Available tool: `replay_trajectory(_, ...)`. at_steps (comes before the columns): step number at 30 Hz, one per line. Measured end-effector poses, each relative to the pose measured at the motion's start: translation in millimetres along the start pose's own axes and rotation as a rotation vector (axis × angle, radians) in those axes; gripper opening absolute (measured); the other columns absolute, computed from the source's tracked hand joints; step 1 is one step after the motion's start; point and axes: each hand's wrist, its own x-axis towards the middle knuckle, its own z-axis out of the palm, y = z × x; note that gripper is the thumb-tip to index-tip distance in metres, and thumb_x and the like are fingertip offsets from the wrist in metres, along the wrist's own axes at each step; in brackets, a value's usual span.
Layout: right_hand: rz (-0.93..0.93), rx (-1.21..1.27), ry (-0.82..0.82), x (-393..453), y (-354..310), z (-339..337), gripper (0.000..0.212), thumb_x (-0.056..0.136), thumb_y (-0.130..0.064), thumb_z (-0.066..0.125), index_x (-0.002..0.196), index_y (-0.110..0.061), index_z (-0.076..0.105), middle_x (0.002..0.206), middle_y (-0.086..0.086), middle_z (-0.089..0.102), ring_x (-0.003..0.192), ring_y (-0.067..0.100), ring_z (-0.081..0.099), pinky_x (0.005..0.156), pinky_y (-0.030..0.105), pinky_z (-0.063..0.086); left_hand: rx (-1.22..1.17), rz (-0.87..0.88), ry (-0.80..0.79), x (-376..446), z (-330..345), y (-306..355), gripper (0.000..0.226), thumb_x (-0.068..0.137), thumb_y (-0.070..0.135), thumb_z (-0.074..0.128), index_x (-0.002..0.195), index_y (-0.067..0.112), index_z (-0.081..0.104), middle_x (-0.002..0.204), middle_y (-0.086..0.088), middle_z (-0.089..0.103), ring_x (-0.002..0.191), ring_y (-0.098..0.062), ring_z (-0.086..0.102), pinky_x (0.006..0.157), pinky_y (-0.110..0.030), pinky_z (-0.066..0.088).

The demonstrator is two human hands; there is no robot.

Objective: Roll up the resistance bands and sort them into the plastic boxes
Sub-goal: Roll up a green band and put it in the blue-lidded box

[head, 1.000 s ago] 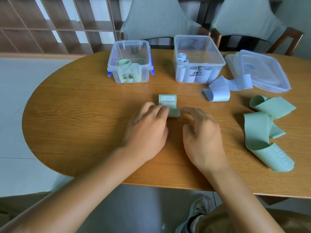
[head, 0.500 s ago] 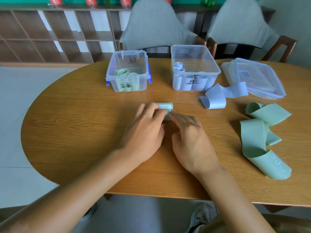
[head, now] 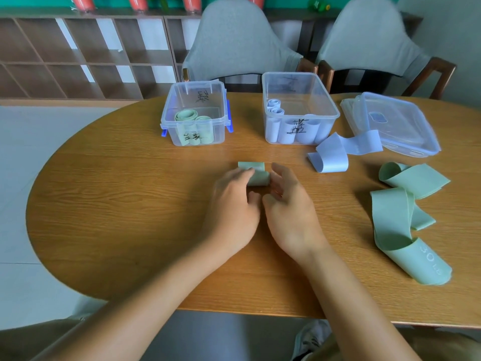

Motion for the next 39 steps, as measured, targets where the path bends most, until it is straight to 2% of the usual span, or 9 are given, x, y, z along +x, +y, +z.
replay_trajectory(3,0.012,-0.003,-0.008,3.7,0.9,1.1,0.063,0.087,0.002,0.046,0.146,-0.021,0.042,0.115,-0.024,0.058,0.119,0.002,0.054,0.098,0.012,0.037,-0.055,-0.050,-0.012,2.5,0.2,6.0,0.051,0.093,-0.002,0.048,0.143,0.009,0.055,0.150,-0.006,0.050,0.141,-0.018,0.041,0.110,-0.012,0.022)
replay_trajectory(7,0.046,-0.004,0.008,9.0,4.5,2.5,0.066,0.085,0.003,0.042,0.147,-0.018,0.041,0.134,-0.006,0.063,0.127,0.010,0.056,0.110,0.028,0.042,-0.279,-0.204,-0.011,2.4,1.0,8.4,0.049,0.099,0.006,0.041,0.147,0.012,0.049,0.150,-0.004,0.051,0.134,-0.015,0.048,0.108,-0.023,0.035)
replay_trajectory(11,0.049,-0.015,0.010,10.2,5.1,3.7,0.067,0.082,-0.004,0.039,0.146,-0.020,0.042,0.131,-0.004,0.064,0.127,0.012,0.056,0.111,0.038,0.043,-0.573,-0.343,-0.019,1.8,-2.0,17.9,0.072,0.080,0.031,0.038,0.150,0.018,0.046,0.157,0.004,0.042,0.144,-0.006,0.035,0.122,-0.029,0.024)
replay_trajectory(17,0.023,-0.078,-0.014,10.2,4.2,-1.0,0.060,0.082,0.002,0.040,0.137,-0.018,0.050,0.128,-0.001,0.066,0.123,0.014,0.060,0.109,0.038,0.045,-0.593,-0.367,-0.069,4.3,-8.6,16.2,0.047,0.101,0.015,0.037,0.146,0.018,0.051,0.156,0.007,0.041,0.144,-0.006,0.033,0.120,-0.026,0.024)
replay_trajectory(20,-0.009,-0.227,-0.037,11.6,3.1,-2.8,0.058,0.084,0.004,0.040,0.138,-0.015,0.051,0.125,0.008,0.067,0.121,0.024,0.060,0.105,0.034,0.046,-0.626,-0.394,-0.096,10.3,-11.2,12.4,0.037,0.094,0.031,0.044,0.124,0.030,0.065,0.126,0.015,0.060,0.128,-0.008,0.048,0.108,-0.026,0.036)
replay_trajectory(24,0.011,-0.296,-0.063,15.2,0.4,-2.0,0.059,0.087,0.003,0.042,0.143,-0.015,0.048,0.121,0.008,0.067,0.119,0.023,0.059,0.089,0.015,0.038,-0.751,-0.447,-0.077,14.2,-14.5,8.8,0.066,0.075,0.044,0.043,0.135,0.024,0.061,0.137,0.009,0.058,0.131,-0.008,0.049,0.118,-0.033,0.030)
replay_trajectory(30,0.034,-0.219,-0.102,14.8,-6.3,-0.6,0.055,0.092,-0.001,0.041,0.146,-0.013,0.044,0.139,0.012,0.055,0.137,0.027,0.043,0.111,0.034,0.036,-0.748,-0.391,-0.149,18.4,-12.3,6.3,0.069,0.075,0.046,0.039,0.139,0.026,0.056,0.143,0.004,0.055,0.135,-0.009,0.046,0.119,-0.038,0.028)
replay_trajectory(34,-0.057,-0.354,-0.107,18.3,-8.8,-0.5,0.058,0.091,0.005,0.039,0.148,-0.006,0.041,0.156,0.009,0.040,0.149,0.021,0.023,0.117,0.024,0.013,-0.608,-0.321,-0.189,20.5,-13.6,2.0,0.061,0.077,0.044,0.033,0.128,0.027,0.061,0.130,0.006,0.061,0.123,-0.009,0.051,0.112,-0.036,0.037)
replay_trajectory(39,-0.057,-0.380,-0.113,31.0,-2.0,2.4,0.065,0.091,0.003,0.038,0.154,-0.011,0.035,0.161,0.009,0.030,0.150,0.024,0.016,0.118,0.025,0.008,-0.385,-0.187,-0.276,27.6,-16.6,-6.9,0.060,0.089,0.037,0.038,0.147,0.024,0.047,0.148,0.003,0.046,0.133,-0.008,0.040,0.109,-0.026,0.031)
